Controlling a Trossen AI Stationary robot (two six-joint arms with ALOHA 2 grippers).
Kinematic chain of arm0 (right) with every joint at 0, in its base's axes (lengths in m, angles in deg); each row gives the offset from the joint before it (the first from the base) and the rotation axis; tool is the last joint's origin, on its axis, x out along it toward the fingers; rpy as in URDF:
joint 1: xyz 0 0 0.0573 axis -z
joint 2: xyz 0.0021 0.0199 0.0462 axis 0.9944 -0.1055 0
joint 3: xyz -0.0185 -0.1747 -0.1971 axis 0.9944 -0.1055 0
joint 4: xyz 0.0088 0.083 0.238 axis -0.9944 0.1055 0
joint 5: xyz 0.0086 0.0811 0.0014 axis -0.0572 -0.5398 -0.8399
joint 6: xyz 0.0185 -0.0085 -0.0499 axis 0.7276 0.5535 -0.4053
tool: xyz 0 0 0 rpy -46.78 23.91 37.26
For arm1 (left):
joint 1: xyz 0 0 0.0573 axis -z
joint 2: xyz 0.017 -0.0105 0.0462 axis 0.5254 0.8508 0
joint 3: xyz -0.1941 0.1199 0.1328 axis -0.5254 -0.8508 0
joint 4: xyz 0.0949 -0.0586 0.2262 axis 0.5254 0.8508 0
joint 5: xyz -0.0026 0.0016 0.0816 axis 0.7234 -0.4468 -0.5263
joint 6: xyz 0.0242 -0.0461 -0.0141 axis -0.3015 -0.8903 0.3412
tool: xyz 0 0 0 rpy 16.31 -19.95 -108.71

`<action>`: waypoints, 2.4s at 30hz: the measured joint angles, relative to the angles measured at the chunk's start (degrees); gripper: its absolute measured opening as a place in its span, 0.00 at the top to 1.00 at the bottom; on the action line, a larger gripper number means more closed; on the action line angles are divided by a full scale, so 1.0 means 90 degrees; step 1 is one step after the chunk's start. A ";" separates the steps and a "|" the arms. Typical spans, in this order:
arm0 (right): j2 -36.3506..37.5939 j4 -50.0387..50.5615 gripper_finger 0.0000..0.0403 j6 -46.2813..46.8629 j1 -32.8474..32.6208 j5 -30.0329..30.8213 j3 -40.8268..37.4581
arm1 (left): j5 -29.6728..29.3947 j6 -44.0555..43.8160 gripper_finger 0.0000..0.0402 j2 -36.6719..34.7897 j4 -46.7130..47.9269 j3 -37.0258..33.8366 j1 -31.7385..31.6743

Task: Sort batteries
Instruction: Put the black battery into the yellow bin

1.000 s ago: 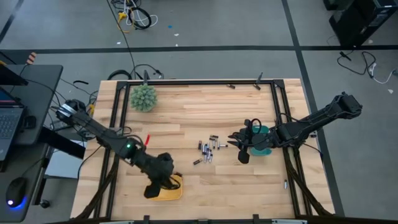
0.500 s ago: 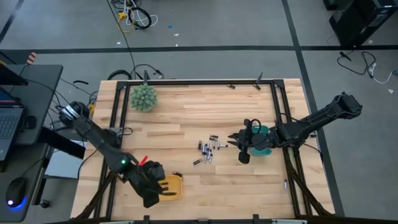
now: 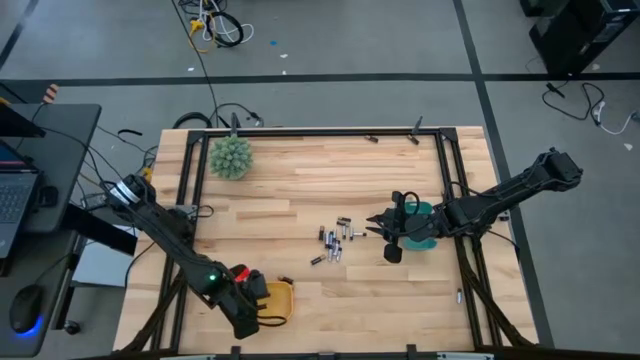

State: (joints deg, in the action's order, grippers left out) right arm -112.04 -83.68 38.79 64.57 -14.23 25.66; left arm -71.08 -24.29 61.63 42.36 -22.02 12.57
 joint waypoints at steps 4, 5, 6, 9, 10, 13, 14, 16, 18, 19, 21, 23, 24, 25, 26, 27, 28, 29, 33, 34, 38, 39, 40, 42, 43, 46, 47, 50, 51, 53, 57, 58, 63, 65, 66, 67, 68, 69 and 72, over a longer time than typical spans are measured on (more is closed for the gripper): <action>0.0000 0.0000 0.78 0.0036 0.0000 -0.0002 0.0000 | 0.0038 0.0001 0.90 0.0002 0.0010 0.0000 0.0000; 0.0000 0.0000 0.78 0.0085 0.0000 -0.0004 0.0000 | 0.0038 0.0006 0.88 0.0002 0.0019 0.0000 0.0000; 0.0000 0.0000 0.78 0.0133 0.0000 -0.0005 0.0000 | 0.0038 0.0027 0.87 0.0002 0.0024 0.0000 0.0000; 0.0000 0.0000 0.78 0.0184 0.0000 -0.0014 0.0000 | 0.0044 0.0037 0.83 0.0005 0.0019 0.0000 0.0000; 0.0000 0.0000 0.78 0.0186 0.0000 -0.0044 0.0000 | 0.0044 0.0047 0.81 0.0005 0.0020 0.0000 0.0000; 0.0000 0.0000 0.78 0.0186 0.0000 -0.0051 0.0000 | 0.0043 0.0071 0.80 0.0005 0.0016 0.0000 -0.0002; 0.0000 0.0001 0.78 0.0186 0.0000 -0.0051 0.0000 | 0.0045 0.0069 0.79 0.0005 0.0019 0.0000 -0.0002; 0.0000 0.0000 0.78 0.0184 0.0000 -0.0053 0.0000 | 0.0045 0.0069 0.79 0.0005 0.0016 0.0000 -0.0002; 0.0000 0.0000 0.78 0.0179 0.0000 -0.0053 0.0000 | 0.0045 0.0069 0.79 0.0005 0.0016 0.0000 -0.0002; 0.0000 0.0000 0.78 0.0179 0.0000 -0.0053 0.0000 | 0.0045 0.0068 0.79 0.0005 0.0009 0.0000 -0.0002; 0.0000 -0.0002 0.78 0.0156 0.0000 -0.0053 0.0000 | 0.0045 0.0068 0.79 0.0005 -0.0048 0.0000 -0.0030; 0.0000 -0.0024 0.78 0.0079 0.0000 -0.0056 -0.0001 | 0.0062 0.0069 0.79 0.0005 -0.0161 0.0000 -0.0088; 0.0000 -0.0069 0.78 0.0013 0.0000 -0.0056 -0.0002 | 0.0062 0.0076 0.79 0.0005 -0.0244 0.0000 -0.0129; 0.0000 -0.0124 0.78 -0.0039 0.0000 -0.0056 -0.0002 | 0.0057 0.0098 0.79 -0.0001 -0.0308 0.0000 -0.0172; 0.0000 -0.0176 0.78 -0.0089 0.0000 -0.0058 -0.0002 | 0.0057 0.0164 0.79 -0.0005 -0.0372 0.0003 -0.0221; 0.0000 -0.0247 0.78 -0.0165 0.0000 -0.0057 -0.0002 | 0.0045 0.0258 0.79 -0.0005 -0.0418 0.0020 -0.0274; 0.0000 -0.0346 0.78 -0.0229 0.0000 -0.0058 -0.0005 | 0.0006 0.0357 0.79 -0.0005 -0.0475 0.0038 -0.0322; 0.0000 -0.0450 0.78 -0.0296 0.0000 -0.0058 -0.0005 | -0.0040 0.0477 0.79 -0.0005 -0.0500 0.0068 -0.0376; 0.0000 -0.0693 0.78 -0.0547 0.0000 -0.0062 -0.0005 | -0.0192 0.1117 0.79 -0.0007 -0.0497 0.0195 -0.0653; 0.0000 -0.0748 0.78 -0.0587 0.0000 -0.0064 -0.0005 | -0.0237 0.1306 0.79 -0.0007 -0.0491 0.0231 -0.0726; 0.0002 -0.0894 0.78 -0.0727 0.0000 -0.0080 -0.0005 | -0.0544 0.2215 0.79 -0.0012 -0.0497 0.0366 -0.1023; 0.0002 -0.0936 0.78 -0.0758 0.0000 -0.0080 -0.0005 | -0.0612 0.2444 0.79 -0.0012 -0.0496 0.0393 -0.1099; 0.0002 -0.0976 0.78 -0.0799 0.0000 -0.0083 -0.0005 | -0.0712 0.2697 0.79 -0.0015 -0.0492 0.0416 -0.1176; 0.0002 -0.1045 0.78 -0.0875 0.0000 -0.0083 -0.0005 | -0.0899 0.3184 0.79 -0.0015 -0.0498 0.0451 -0.1348; 0.0002 -0.1081 0.78 -0.0900 0.0000 -0.0083 -0.0005 | -0.0990 0.3410 0.79 -0.0015 -0.0514 0.0453 -0.1439; 0.0002 -0.1205 0.78 -0.1007 0.0002 -0.0080 -0.0005 | -0.1304 0.3992 0.79 -0.0016 -0.0489 0.0454 -0.1707; 0.0002 -0.1231 0.78 -0.1037 0.0002 -0.0080 -0.0005 | -0.1387 0.4138 0.79 -0.0017 -0.0491 0.0454 -0.1798; 0.0002 -0.1247 0.78 -0.1055 0.0007 -0.0078 -0.0005 | -0.1405 0.4614 0.79 -0.0017 -0.0503 0.0454 -0.2069; 0.0002 -0.1246 0.78 -0.1055 0.0007 -0.0078 -0.0005 | -0.1406 0.4767 0.79 -0.0017 -0.0505 0.0454 -0.2143; 0.0002 -0.1248 0.78 -0.1055 0.0007 -0.0083 -0.0005 | -0.1406 0.5069 0.79 -0.0017 -0.0529 0.0454 -0.2288; -0.0213 -0.1386 0.78 -0.1133 0.0005 -0.0533 0.0002 | -0.1679 0.5510 0.79 -0.0040 -0.0481 0.0454 -0.2514; -0.0346 -0.1483 0.78 -0.1158 0.0000 -0.0544 0.0002 | -0.1826 0.5580 0.79 -0.0069 -0.0420 0.0452 -0.2549; -0.1072 -0.1712 0.78 -0.1159 0.0084 -0.0566 0.0362 | -0.2912 0.5897 0.79 -0.0450 -0.0248 0.0452 -0.2583; -0.1450 -0.1623 0.78 -0.1197 0.0137 -0.0668 0.0666 | -0.3462 0.6062 0.79 -0.0662 -0.0287 0.0452 -0.2560; -0.1635 -0.1590 0.78 -0.1230 0.0169 -0.0738 0.0830 | -0.3731 0.6128 0.79 -0.0776 -0.0334 0.0452 -0.2544; -0.1830 -0.1517 0.78 -0.1272 0.0197 -0.0793 0.0988 | -0.3966 0.6233 0.79 -0.0862 -0.0380 0.0452 -0.2540; -0.2003 -0.1429 0.78 -0.1335 0.0227 -0.0865 0.1156 | -0.4161 0.6279 0.79 -0.0957 -0.0413 0.0452 -0.2540; -0.2177 -0.1351 0.78 -0.1378 0.0262 -0.0912 0.1319 | -0.4346 0.6365 0.79 -0.1056 -0.0394 0.0452 -0.2540; -0.2672 -0.1178 0.78 -0.1512 0.0362 -0.1122 0.1789 | -0.4898 0.6589 0.79 -0.1301 -0.0349 0.0449 -0.2540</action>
State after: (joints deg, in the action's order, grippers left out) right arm -136.09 -94.28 25.19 67.83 -24.33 41.77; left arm -115.17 35.01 49.92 39.22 -17.98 -10.29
